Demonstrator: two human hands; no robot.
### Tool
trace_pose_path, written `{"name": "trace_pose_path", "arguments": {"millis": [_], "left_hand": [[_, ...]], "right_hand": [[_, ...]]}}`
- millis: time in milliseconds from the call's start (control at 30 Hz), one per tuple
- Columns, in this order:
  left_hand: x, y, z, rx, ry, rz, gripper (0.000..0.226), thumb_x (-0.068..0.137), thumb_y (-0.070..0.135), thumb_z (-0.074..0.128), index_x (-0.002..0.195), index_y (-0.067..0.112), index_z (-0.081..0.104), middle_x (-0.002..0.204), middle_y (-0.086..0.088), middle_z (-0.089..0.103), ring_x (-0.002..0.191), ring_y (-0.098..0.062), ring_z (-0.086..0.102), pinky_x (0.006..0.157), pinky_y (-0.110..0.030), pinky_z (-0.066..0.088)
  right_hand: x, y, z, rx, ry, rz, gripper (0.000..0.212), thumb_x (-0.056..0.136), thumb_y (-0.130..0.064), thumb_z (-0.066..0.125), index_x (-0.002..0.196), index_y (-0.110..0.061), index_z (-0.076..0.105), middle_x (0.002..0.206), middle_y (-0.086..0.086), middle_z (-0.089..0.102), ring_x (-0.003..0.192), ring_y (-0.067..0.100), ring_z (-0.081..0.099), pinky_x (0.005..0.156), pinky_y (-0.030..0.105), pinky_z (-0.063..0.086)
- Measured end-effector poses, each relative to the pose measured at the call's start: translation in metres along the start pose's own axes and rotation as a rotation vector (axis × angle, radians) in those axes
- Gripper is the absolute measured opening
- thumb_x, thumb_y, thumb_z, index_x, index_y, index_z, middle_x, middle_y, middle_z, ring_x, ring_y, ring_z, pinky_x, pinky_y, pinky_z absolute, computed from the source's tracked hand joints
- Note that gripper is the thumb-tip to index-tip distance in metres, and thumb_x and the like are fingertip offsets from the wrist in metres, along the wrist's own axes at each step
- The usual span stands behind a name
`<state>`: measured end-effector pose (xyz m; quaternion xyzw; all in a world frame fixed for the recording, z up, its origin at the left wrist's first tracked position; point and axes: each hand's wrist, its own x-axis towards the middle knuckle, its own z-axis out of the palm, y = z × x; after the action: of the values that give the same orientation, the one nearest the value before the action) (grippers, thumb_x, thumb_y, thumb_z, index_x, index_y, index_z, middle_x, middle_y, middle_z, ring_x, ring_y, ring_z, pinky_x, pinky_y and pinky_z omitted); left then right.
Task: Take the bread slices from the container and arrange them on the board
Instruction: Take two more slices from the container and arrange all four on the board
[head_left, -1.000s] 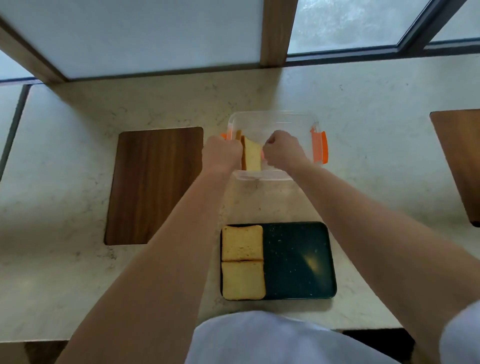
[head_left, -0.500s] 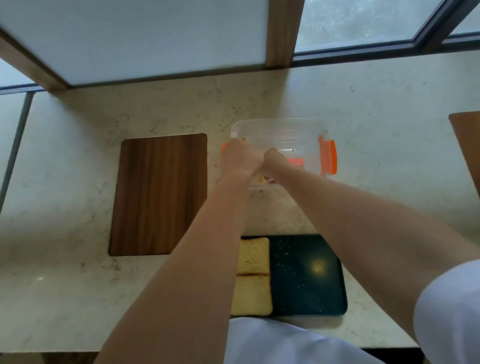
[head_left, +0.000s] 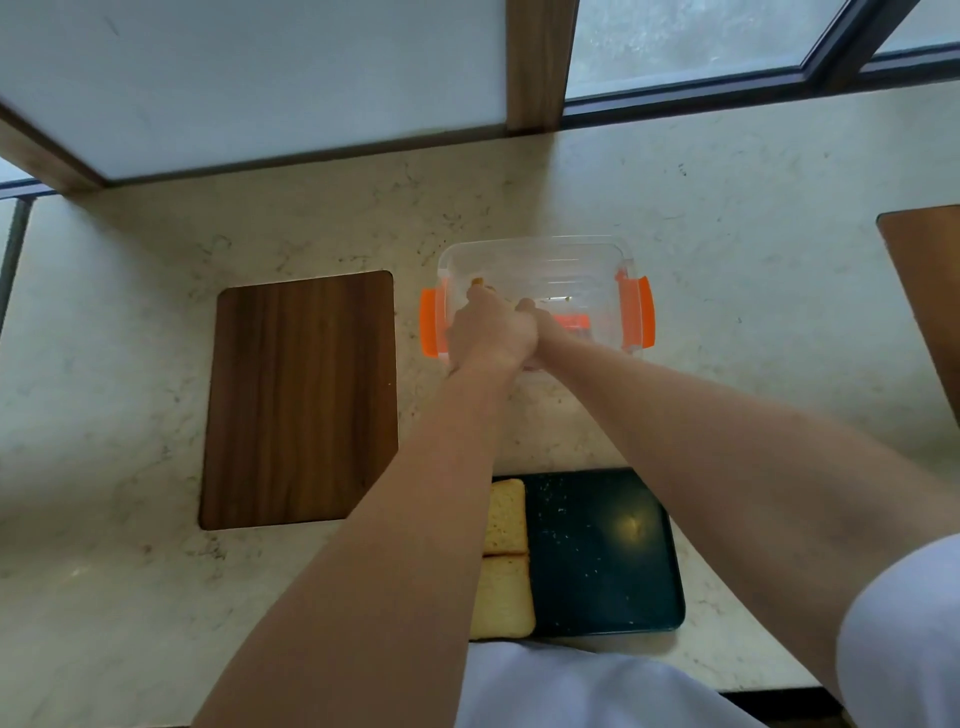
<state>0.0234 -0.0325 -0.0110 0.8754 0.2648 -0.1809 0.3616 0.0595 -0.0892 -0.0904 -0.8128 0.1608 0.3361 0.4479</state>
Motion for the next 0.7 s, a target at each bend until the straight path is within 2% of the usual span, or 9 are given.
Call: {"name": "trace_pose_path", "arguments": {"millis": [67, 133, 200, 300, 333, 400, 500, 633, 700], "left_hand": [[0.004, -0.001, 0.001, 0.116, 0.012, 0.064, 0.045, 0.099, 0.029, 0.049, 0.139, 0.009, 0.04, 0.121, -0.013, 0.063, 0.114, -0.034, 0.06, 0.09, -0.042, 0.05], [0.009, -0.002, 0.001, 0.237, 0.03, 0.137, 0.044, 0.1, 0.025, 0.046, 0.14, 0.008, 0.04, 0.117, -0.015, 0.063, 0.108, -0.034, 0.062, 0.08, -0.039, 0.048], [0.019, -0.003, 0.0, 0.299, 0.027, 0.18, 0.038, 0.099, 0.022, 0.046, 0.134, 0.007, 0.044, 0.114, -0.015, 0.064, 0.101, -0.033, 0.063, 0.074, -0.038, 0.046], [0.035, -0.006, -0.001, 0.331, -0.027, 0.183, 0.027, 0.095, 0.01, 0.047, 0.121, 0.007, 0.051, 0.103, -0.014, 0.067, 0.09, -0.032, 0.066, 0.072, -0.038, 0.051], [0.039, -0.008, 0.0, 0.343, -0.044, 0.186, 0.027, 0.095, 0.009, 0.046, 0.121, 0.007, 0.051, 0.097, -0.013, 0.067, 0.089, -0.033, 0.068, 0.071, -0.039, 0.054], [0.044, -0.012, 0.004, 0.38, -0.055, 0.202, 0.028, 0.095, 0.01, 0.045, 0.123, 0.007, 0.049, 0.088, -0.008, 0.062, 0.083, -0.034, 0.069, 0.063, -0.039, 0.053], [0.051, -0.02, 0.011, 0.483, -0.055, 0.244, 0.034, 0.095, 0.006, 0.046, 0.129, 0.003, 0.047, 0.1, -0.012, 0.066, 0.079, -0.031, 0.064, 0.053, -0.032, 0.041], [0.052, -0.021, 0.013, 0.611, -0.004, 0.341, 0.029, 0.095, 0.008, 0.043, 0.122, 0.002, 0.053, 0.105, -0.015, 0.069, 0.076, -0.03, 0.059, 0.056, -0.033, 0.037], [0.05, -0.016, 0.016, 0.642, 0.049, 0.387, 0.025, 0.094, 0.008, 0.045, 0.115, 0.004, 0.056, 0.104, -0.014, 0.068, 0.073, -0.026, 0.054, 0.056, -0.032, 0.037]], "right_hand": [[-0.005, -0.002, -0.006, -0.123, -0.025, -0.011, 0.027, 0.102, -0.013, 0.051, 0.124, -0.001, 0.043, 0.106, 0.013, 0.059, 0.103, 0.032, 0.06, 0.065, 0.036, 0.053], [-0.006, -0.002, -0.011, -0.166, -0.038, -0.001, 0.035, 0.098, -0.016, 0.055, 0.126, -0.004, 0.037, 0.097, 0.013, 0.055, 0.089, 0.03, 0.059, 0.055, 0.03, 0.046], [-0.009, -0.004, -0.014, -0.219, -0.039, -0.013, 0.05, 0.095, -0.02, 0.058, 0.134, 0.0, 0.034, 0.107, 0.018, 0.06, 0.086, 0.031, 0.062, 0.054, 0.032, 0.048], [-0.01, -0.002, -0.017, -0.213, -0.026, 0.01, 0.058, 0.1, -0.032, 0.048, 0.144, 0.001, 0.028, 0.122, 0.02, 0.061, 0.095, 0.033, 0.066, 0.072, 0.04, 0.059], [-0.01, 0.0, -0.019, -0.189, -0.01, 0.01, 0.057, 0.101, -0.036, 0.044, 0.144, -0.001, 0.029, 0.12, 0.018, 0.061, 0.093, 0.032, 0.066, 0.075, 0.042, 0.06], [-0.008, 0.005, -0.025, -0.165, 0.034, 0.0, 0.057, 0.099, -0.042, 0.042, 0.141, -0.005, 0.032, 0.106, 0.012, 0.06, 0.082, 0.028, 0.066, 0.067, 0.04, 0.059], [-0.007, 0.01, -0.03, -0.142, 0.049, 0.018, 0.058, 0.096, -0.043, 0.042, 0.14, -0.005, 0.035, 0.096, 0.006, 0.058, 0.079, 0.023, 0.064, 0.075, 0.044, 0.061], [-0.008, 0.009, -0.036, -0.084, 0.025, 0.056, 0.073, 0.09, -0.045, 0.057, 0.148, -0.008, 0.031, 0.118, 0.009, 0.058, 0.096, 0.03, 0.065, 0.084, 0.047, 0.06], [-0.007, 0.008, -0.038, -0.049, 0.02, 0.081, 0.05, 0.09, -0.038, 0.061, 0.125, -0.003, 0.052, 0.106, 0.011, 0.068, 0.084, 0.028, 0.07, 0.076, 0.041, 0.063]]}}
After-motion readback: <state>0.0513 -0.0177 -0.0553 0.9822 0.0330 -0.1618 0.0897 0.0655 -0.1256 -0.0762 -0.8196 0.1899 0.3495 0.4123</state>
